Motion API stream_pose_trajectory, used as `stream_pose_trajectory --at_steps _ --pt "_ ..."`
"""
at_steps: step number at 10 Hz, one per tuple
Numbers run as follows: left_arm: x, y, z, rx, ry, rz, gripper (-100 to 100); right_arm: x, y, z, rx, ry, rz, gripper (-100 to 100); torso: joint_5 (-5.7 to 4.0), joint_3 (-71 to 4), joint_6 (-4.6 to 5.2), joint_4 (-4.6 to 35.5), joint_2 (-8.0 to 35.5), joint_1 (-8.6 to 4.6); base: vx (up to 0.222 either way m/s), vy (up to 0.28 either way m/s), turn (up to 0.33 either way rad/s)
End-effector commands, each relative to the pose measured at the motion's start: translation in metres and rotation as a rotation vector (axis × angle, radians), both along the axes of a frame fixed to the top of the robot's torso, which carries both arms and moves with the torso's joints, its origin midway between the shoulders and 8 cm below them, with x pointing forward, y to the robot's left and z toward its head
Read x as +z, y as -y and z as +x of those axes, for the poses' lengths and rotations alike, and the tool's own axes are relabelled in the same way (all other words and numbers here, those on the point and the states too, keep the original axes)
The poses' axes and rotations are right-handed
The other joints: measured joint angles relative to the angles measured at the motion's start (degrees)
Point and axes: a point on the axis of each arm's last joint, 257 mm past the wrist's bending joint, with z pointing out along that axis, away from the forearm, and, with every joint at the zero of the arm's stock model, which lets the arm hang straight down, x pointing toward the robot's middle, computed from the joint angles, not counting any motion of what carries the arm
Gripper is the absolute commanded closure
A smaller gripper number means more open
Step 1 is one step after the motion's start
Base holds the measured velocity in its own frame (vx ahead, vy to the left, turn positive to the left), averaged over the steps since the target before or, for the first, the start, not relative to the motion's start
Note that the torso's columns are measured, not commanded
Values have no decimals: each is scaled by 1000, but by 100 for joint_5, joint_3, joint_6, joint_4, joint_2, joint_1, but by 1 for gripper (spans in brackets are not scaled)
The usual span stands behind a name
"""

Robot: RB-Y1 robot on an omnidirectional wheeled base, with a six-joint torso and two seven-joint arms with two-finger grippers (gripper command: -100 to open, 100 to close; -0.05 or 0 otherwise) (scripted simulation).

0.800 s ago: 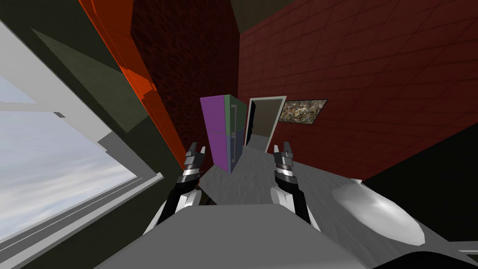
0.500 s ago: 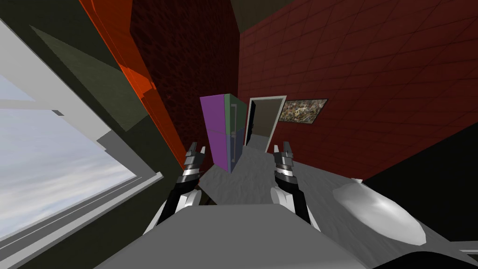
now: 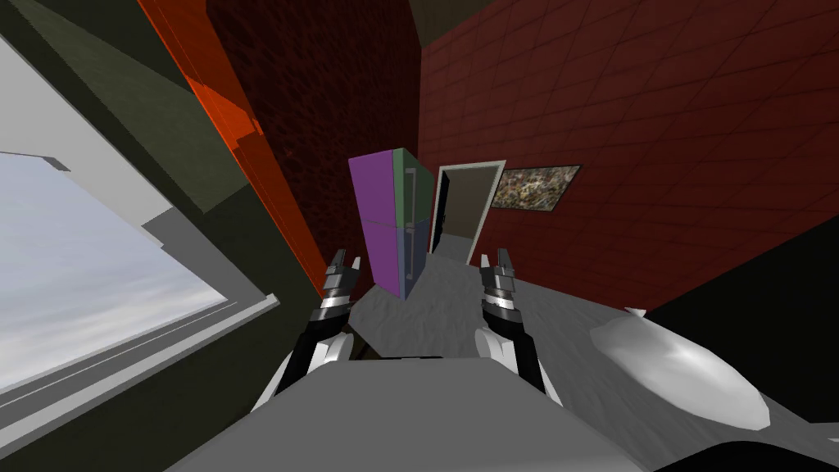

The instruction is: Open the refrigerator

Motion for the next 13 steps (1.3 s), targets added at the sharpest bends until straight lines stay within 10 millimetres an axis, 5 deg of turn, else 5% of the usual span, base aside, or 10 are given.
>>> stream_pose_trajectory --at_steps 1,2,4,13 --pt "0 0 0 0 0 0 0 0 0 0 0 0 0 0 0 -846 0 423 423 0 0 0 0" --pt "-1 4 2 -18 -10 32 -100 0 0 0 0 0 0 0 0 -1692 0 846 846 0 16 0 -16" --pt "-2 10 5 -45 -27 79 -100 0 0 0 0 -1 0 0 1 -2202 0 1090 1087 2 30 -1 -25" --pt "-4 33 28 -119 -126 187 -100 0 0 0 0 -1 0 0 1 -2231 0 1114 1111 3 75 -2 -48"
